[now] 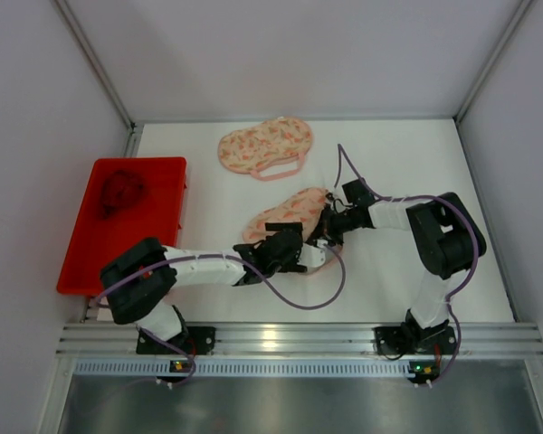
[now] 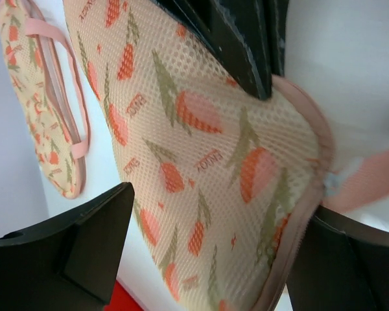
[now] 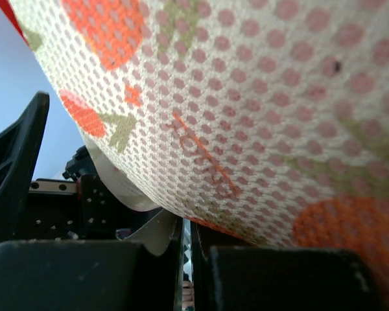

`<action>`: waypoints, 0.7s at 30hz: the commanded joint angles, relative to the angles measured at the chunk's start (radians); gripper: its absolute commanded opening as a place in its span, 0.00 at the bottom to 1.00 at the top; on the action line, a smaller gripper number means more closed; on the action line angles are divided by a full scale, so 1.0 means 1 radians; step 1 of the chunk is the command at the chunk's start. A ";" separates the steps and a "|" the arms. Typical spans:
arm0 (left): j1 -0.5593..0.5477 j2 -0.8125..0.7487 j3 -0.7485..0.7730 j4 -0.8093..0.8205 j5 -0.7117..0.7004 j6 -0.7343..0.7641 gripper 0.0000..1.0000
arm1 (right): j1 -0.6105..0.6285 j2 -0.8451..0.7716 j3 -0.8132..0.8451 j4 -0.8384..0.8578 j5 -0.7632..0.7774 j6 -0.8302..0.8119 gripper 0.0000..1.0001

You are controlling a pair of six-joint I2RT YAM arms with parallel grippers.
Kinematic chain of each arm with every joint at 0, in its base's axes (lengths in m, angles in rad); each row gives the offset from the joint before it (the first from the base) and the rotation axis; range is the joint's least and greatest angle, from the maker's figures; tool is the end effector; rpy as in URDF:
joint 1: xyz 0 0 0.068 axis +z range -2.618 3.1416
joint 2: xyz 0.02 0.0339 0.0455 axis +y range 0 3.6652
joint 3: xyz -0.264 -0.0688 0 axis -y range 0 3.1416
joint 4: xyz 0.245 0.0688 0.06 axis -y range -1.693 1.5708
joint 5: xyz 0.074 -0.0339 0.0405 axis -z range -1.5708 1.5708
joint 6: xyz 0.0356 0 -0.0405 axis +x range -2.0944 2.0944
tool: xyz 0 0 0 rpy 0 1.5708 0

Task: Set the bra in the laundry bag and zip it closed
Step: Adjust the bra in the laundry bag.

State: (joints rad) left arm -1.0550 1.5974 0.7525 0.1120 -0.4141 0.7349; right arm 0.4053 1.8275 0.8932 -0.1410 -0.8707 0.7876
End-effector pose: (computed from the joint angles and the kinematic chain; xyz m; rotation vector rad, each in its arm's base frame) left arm 0.1672 -0.2659 0.1627 1.6149 1.5632 0.3053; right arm 0.2898 0.1540 0.1222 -0.1999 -2.6951 -1.4142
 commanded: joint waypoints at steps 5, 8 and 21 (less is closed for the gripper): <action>0.000 -0.298 -0.005 -0.308 0.230 -0.126 0.88 | 0.006 -0.002 0.039 -0.025 -0.037 -0.014 0.00; 0.000 -0.358 0.021 -0.388 0.314 -0.127 0.88 | 0.006 0.001 0.041 -0.023 -0.039 -0.017 0.00; -0.080 -0.349 0.048 -0.480 0.609 0.408 0.49 | 0.004 -0.011 0.033 -0.005 -0.053 0.007 0.00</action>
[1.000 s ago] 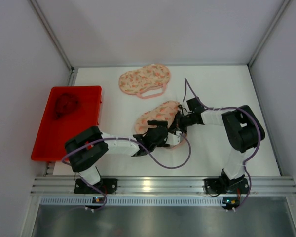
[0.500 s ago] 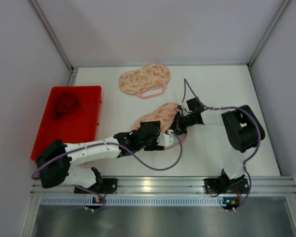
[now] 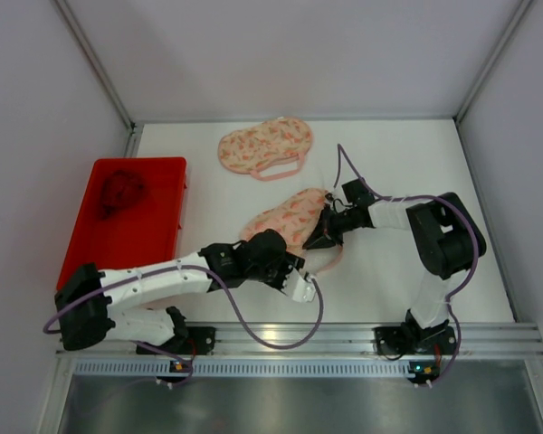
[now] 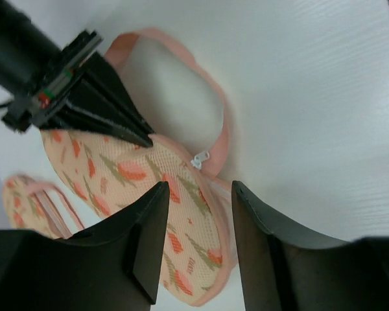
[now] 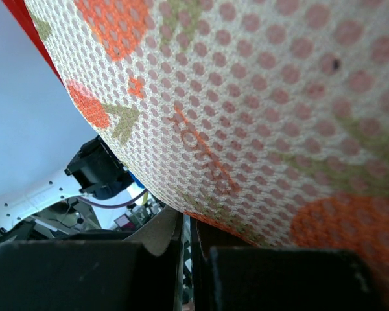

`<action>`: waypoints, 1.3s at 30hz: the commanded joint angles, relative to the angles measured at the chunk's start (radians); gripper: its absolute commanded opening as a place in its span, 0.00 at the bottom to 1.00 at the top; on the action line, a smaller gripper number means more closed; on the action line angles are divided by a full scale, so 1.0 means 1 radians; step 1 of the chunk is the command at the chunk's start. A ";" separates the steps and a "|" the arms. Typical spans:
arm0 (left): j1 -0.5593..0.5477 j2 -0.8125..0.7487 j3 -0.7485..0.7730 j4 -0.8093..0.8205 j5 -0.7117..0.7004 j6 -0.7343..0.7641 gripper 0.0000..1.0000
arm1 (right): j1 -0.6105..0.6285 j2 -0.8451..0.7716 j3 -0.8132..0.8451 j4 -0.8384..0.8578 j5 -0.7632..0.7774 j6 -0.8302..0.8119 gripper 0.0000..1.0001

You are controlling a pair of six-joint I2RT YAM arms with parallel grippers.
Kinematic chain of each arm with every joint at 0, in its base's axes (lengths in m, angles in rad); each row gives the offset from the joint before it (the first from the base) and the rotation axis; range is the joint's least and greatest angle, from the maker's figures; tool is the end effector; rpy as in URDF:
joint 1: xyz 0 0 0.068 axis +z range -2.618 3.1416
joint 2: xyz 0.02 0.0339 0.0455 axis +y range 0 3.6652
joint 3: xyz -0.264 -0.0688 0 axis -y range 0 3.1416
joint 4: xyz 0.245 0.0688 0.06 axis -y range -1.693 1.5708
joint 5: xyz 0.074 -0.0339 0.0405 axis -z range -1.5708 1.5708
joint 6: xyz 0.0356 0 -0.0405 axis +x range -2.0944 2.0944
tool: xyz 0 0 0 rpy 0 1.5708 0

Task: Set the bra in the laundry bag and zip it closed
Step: Adjust the bra in the laundry bag, then zip the zipper on the laundry bag.

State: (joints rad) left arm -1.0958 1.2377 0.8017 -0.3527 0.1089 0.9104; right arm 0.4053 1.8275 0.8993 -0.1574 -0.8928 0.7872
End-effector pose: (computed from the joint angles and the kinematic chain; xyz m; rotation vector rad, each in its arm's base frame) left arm 0.1146 -0.2314 0.2363 2.0214 1.2261 -0.2185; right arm 0.2894 0.1543 0.1235 -0.1953 -2.6682 -1.4214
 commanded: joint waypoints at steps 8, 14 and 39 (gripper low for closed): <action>-0.124 0.201 0.097 -0.069 -0.043 0.464 0.43 | 0.006 -0.014 0.027 0.004 -0.023 0.017 0.00; -0.174 0.417 0.339 -0.306 -0.181 0.433 0.45 | 0.004 -0.007 0.029 -0.005 -0.018 0.007 0.00; -0.168 0.910 0.935 -1.017 -0.337 0.257 0.44 | 0.004 0.018 0.056 -0.047 0.000 -0.052 0.00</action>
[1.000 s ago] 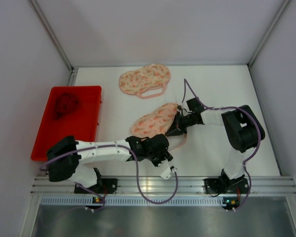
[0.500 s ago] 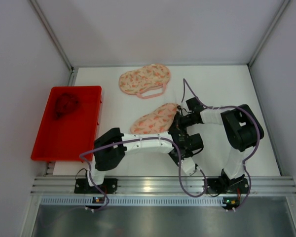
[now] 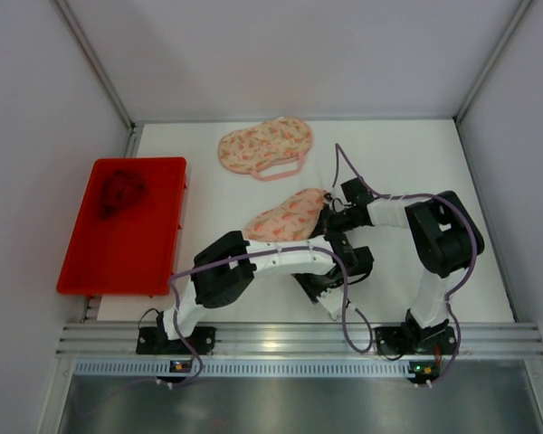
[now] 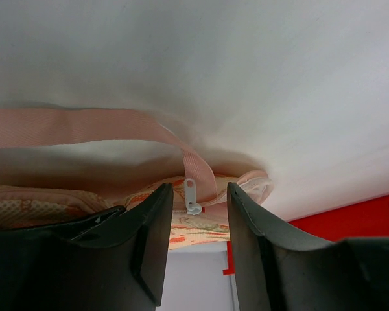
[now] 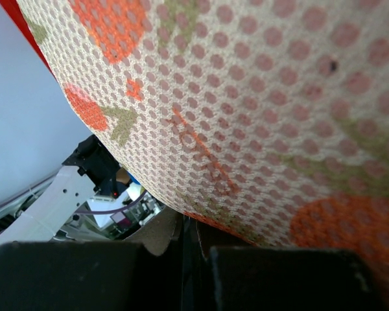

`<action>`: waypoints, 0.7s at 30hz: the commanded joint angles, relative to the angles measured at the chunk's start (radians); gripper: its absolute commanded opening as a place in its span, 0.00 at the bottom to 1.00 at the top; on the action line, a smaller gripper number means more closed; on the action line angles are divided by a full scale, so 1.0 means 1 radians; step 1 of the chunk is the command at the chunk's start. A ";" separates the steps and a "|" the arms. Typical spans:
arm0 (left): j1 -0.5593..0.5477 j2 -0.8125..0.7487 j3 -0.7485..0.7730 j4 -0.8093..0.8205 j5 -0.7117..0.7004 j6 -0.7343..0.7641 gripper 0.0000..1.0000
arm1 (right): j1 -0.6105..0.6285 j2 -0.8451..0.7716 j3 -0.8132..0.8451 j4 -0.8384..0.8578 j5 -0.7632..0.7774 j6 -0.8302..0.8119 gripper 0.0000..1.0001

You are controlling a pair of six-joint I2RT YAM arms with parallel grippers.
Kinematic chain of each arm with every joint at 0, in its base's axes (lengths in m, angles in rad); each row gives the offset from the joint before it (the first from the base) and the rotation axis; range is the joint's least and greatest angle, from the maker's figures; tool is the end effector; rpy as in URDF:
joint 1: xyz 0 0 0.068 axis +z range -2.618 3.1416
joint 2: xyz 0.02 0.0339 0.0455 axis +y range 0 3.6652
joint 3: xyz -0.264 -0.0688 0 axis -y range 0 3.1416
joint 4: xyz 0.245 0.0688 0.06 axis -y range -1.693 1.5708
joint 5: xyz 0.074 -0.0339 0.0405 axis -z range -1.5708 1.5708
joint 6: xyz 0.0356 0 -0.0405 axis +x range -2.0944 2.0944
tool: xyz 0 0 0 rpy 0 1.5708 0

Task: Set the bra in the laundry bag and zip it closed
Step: Zip the zipper on the laundry bag.

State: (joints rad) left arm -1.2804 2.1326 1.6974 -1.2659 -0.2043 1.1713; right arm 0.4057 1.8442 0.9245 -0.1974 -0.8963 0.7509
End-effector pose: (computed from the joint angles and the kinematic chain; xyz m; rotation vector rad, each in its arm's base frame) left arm 0.1197 -0.3754 0.1801 -2.8361 -0.9977 -0.3184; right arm 0.2919 0.1557 0.1227 -0.1658 -2.6677 -1.4047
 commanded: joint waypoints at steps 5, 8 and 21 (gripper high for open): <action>0.033 0.047 0.070 -0.102 -0.038 0.005 0.44 | 0.005 -0.002 0.027 -0.008 0.000 -0.016 0.00; 0.041 0.061 0.070 -0.102 -0.050 0.016 0.43 | 0.004 0.003 0.033 -0.010 -0.003 -0.015 0.00; 0.061 0.090 0.056 -0.101 -0.067 0.025 0.23 | -0.002 -0.002 0.025 -0.011 -0.007 -0.016 0.00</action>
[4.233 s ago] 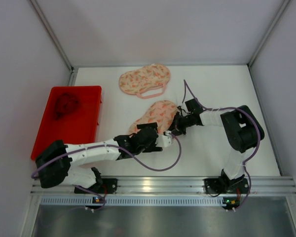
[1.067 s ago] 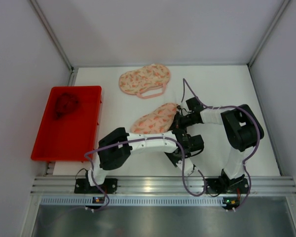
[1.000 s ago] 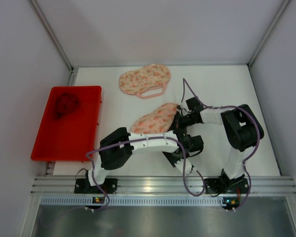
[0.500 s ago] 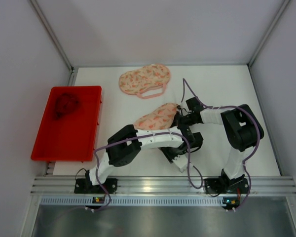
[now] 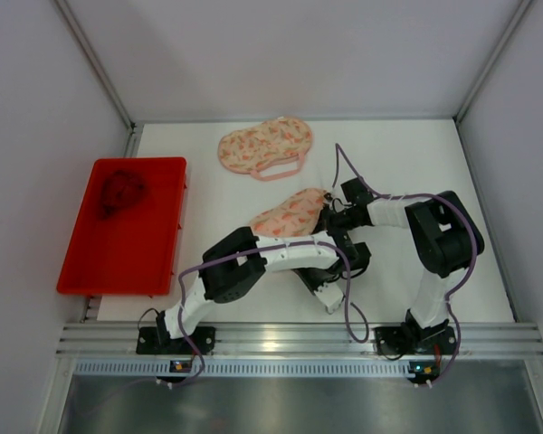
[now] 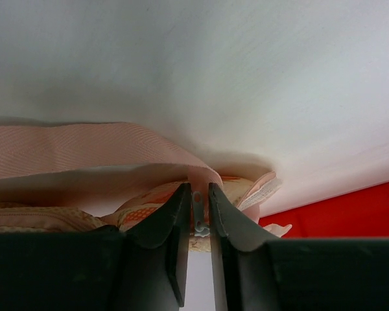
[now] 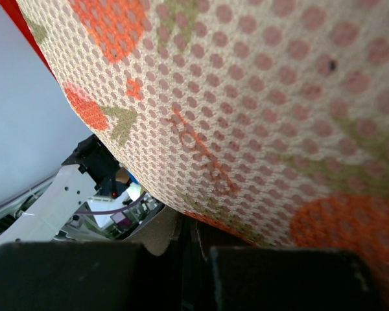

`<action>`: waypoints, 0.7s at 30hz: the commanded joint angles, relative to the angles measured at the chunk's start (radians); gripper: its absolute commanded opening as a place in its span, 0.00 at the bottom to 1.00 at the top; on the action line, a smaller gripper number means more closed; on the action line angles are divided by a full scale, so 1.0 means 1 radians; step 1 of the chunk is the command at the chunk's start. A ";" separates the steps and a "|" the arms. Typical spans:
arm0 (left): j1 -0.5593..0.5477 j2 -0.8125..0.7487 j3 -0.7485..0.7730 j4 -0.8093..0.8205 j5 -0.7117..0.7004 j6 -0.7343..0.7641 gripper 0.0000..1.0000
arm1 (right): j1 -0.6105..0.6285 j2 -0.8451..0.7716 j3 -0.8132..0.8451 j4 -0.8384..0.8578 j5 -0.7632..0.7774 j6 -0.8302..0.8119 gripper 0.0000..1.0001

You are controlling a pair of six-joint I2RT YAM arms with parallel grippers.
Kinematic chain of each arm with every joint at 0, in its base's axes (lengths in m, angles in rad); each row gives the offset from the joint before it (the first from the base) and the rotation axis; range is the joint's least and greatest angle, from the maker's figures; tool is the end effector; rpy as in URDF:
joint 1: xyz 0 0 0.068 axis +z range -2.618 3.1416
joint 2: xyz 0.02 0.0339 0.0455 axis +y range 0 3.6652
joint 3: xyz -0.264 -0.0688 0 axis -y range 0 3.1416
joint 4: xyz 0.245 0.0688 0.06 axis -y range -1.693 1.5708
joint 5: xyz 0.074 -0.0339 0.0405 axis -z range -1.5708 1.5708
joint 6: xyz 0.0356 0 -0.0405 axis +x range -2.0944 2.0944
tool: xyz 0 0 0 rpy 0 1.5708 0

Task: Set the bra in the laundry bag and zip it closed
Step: Zip the zipper on the laundry bag.

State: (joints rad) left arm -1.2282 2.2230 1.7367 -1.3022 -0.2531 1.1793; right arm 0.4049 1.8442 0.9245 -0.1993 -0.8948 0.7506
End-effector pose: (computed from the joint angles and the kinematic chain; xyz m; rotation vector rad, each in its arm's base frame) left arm 0.1433 -0.3751 0.1559 -2.7280 -1.0055 -0.3775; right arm 0.2919 0.1553 0.1226 -0.1684 -2.6687 -1.4020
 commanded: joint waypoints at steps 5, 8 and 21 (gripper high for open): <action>0.003 -0.028 -0.023 -0.065 -0.015 0.017 0.04 | -0.009 -0.002 0.025 -0.015 0.000 -0.023 0.00; -0.011 -0.052 -0.055 -0.066 -0.005 0.010 0.00 | -0.021 0.004 0.042 -0.037 0.010 -0.043 0.00; -0.128 -0.157 -0.164 -0.063 0.103 -0.064 0.00 | -0.069 0.046 0.109 -0.127 0.065 -0.134 0.00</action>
State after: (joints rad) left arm -1.3231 2.1292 1.5936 -1.2972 -0.2222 1.1553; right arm 0.3641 1.8671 0.9756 -0.3122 -0.8780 0.6605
